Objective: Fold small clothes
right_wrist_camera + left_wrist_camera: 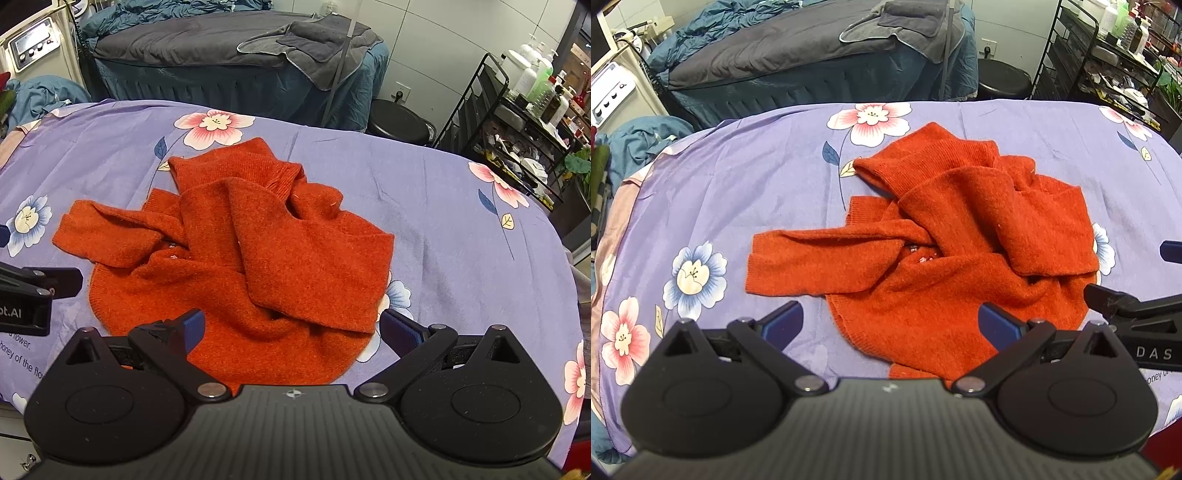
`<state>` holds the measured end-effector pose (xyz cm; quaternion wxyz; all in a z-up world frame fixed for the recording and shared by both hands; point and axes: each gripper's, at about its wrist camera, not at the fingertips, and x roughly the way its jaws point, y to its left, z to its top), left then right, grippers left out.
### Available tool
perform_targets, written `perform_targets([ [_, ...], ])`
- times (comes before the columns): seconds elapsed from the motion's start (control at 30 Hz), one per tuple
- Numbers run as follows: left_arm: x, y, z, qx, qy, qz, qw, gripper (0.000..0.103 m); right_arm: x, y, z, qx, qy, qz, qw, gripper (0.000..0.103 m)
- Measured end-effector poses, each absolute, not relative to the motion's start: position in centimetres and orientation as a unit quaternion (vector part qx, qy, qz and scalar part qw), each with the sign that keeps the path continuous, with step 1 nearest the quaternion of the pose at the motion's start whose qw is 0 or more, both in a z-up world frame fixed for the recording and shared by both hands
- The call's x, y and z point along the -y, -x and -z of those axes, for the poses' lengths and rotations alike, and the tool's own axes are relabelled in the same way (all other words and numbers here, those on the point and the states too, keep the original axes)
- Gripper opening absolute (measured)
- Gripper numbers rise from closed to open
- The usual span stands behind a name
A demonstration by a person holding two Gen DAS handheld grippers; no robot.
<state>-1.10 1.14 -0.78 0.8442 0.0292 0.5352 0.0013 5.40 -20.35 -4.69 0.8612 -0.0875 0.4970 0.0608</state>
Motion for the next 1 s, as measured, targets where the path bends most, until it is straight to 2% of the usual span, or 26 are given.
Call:
perform_targets([
  [1.0,-1.36,1.41,1.07,-0.539,-0.043,-0.006,0.841,0.103,19.92,-5.35,4.4,-0.495,0.075,-0.064,0.863,0.103],
])
